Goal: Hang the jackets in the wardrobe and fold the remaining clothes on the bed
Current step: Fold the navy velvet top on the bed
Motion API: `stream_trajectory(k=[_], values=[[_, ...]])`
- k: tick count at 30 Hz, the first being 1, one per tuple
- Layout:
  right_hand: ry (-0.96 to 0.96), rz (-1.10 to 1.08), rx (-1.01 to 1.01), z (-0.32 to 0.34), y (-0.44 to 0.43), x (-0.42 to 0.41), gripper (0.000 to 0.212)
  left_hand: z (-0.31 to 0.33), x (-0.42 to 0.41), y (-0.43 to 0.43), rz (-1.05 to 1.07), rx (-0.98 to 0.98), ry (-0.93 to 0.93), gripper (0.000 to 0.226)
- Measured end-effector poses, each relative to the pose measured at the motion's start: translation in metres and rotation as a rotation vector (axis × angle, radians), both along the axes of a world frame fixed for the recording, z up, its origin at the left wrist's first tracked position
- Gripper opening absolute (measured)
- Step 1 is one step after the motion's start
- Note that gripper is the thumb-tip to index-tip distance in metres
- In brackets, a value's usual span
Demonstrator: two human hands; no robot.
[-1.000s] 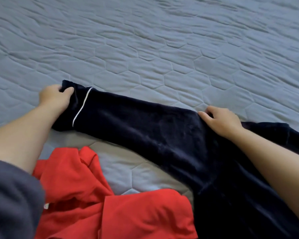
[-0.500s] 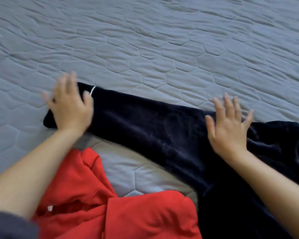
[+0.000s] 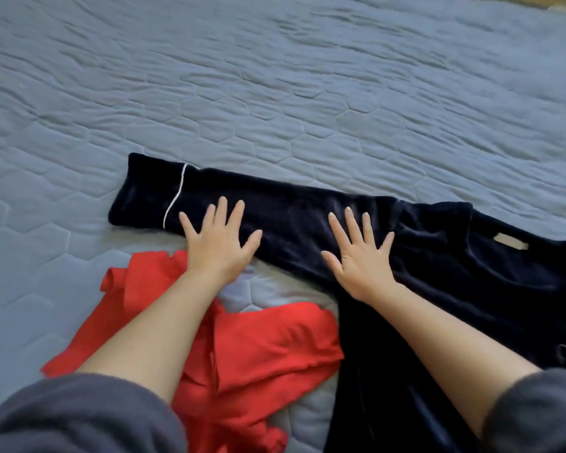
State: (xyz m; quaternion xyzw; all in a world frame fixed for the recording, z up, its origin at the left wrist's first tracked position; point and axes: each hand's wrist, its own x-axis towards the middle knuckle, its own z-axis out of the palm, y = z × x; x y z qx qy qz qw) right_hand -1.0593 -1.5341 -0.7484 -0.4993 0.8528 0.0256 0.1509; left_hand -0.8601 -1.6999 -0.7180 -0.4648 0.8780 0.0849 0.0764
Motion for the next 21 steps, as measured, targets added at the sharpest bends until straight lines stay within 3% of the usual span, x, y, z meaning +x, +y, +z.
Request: stream_trajectory(k=[5,12,17,21], values=[[-0.048,-0.031,0.129,0.080,0.116,0.032,0.069,0.067,0.021,0.122,-0.129,0.099,0.097,0.057],[-0.218,-0.369,0.216,0.142,0.235,0.063,0.066,0.105,0.038,0.238,-0.326,0.243,-0.082,0.034],[-0.323,-0.575,0.386,0.146,0.323,0.071,0.064,0.098,0.058,0.310,-0.240,0.621,-0.222,0.038],[-0.412,-0.772,0.497,0.118,0.399,0.091,0.068,0.067,0.087,0.365,-0.199,0.626,-0.419,0.059]])
